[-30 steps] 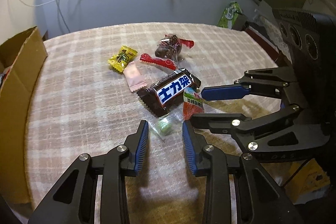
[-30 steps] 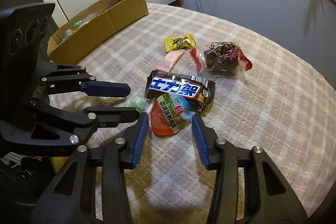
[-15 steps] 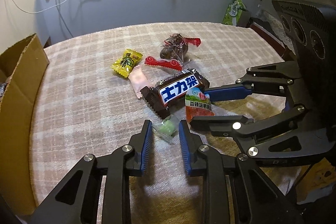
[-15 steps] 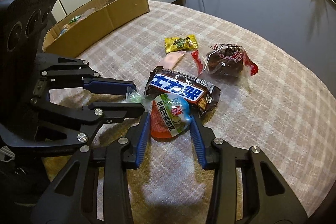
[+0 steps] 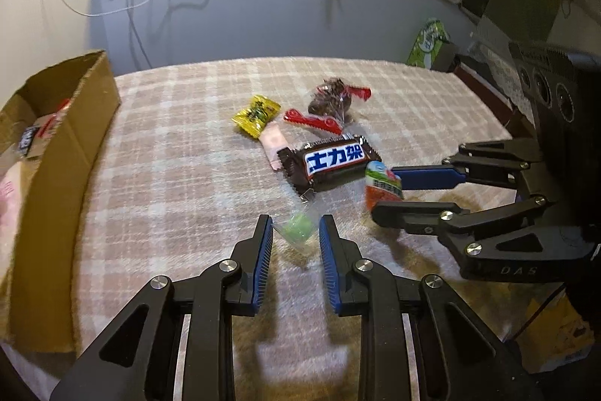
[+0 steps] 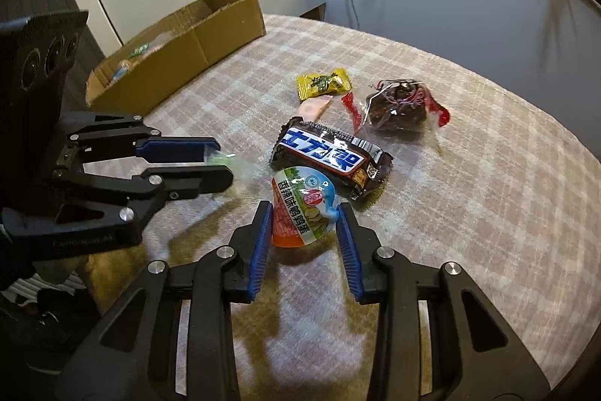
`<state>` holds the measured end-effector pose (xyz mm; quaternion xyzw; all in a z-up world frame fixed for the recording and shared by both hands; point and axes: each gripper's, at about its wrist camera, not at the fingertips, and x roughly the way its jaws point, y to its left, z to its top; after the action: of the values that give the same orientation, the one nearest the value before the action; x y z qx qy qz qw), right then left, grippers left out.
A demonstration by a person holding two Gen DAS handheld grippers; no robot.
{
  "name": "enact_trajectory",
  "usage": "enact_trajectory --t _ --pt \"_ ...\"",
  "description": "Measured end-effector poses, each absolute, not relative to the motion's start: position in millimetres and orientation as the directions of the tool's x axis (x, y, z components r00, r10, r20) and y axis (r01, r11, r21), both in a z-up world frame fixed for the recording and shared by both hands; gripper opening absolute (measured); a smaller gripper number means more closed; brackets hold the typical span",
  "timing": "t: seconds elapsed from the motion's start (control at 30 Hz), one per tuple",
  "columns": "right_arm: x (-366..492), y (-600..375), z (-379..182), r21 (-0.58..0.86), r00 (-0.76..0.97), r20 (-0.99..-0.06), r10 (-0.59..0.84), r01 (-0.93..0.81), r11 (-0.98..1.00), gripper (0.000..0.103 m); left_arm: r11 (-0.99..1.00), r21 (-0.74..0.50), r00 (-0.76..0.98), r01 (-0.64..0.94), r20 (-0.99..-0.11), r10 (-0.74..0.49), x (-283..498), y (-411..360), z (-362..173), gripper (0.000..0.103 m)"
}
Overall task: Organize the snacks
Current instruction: 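Carry the green candy and jelly cup to the box and release them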
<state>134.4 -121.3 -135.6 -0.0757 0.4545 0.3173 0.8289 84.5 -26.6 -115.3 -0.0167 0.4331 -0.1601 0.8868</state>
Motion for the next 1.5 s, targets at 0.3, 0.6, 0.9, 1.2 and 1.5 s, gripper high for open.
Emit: enact_trajectory --t 0.3,0.6,0.9,1.2,1.5 --pt "124 -118 -103 0.161 0.432 -0.762 0.483 -0.596 0.787 0.036 0.958 -0.186 0.651 0.217 -0.704 -0.284 69 -2 -86 0.024" --pt "132 -84 -73 0.158 0.453 -0.716 0.531 -0.635 0.756 0.036 0.972 -0.189 0.716 0.137 -0.659 -0.230 60 40 -65 0.024" --pt "149 -44 -56 0.140 0.458 -0.693 0.557 -0.672 0.727 0.036 0.982 -0.180 0.762 0.059 -0.627 -0.161 56 82 -51 0.024" --pt "176 -3 -45 0.125 0.457 -0.679 0.575 -0.700 0.703 0.036 0.984 -0.179 0.786 -0.007 -0.610 -0.105 59 117 -47 0.024" --pt "203 46 -46 0.114 0.438 -0.681 0.587 -0.728 0.676 0.036 0.982 -0.178 0.787 -0.059 -0.614 -0.064 63 145 -49 0.024"
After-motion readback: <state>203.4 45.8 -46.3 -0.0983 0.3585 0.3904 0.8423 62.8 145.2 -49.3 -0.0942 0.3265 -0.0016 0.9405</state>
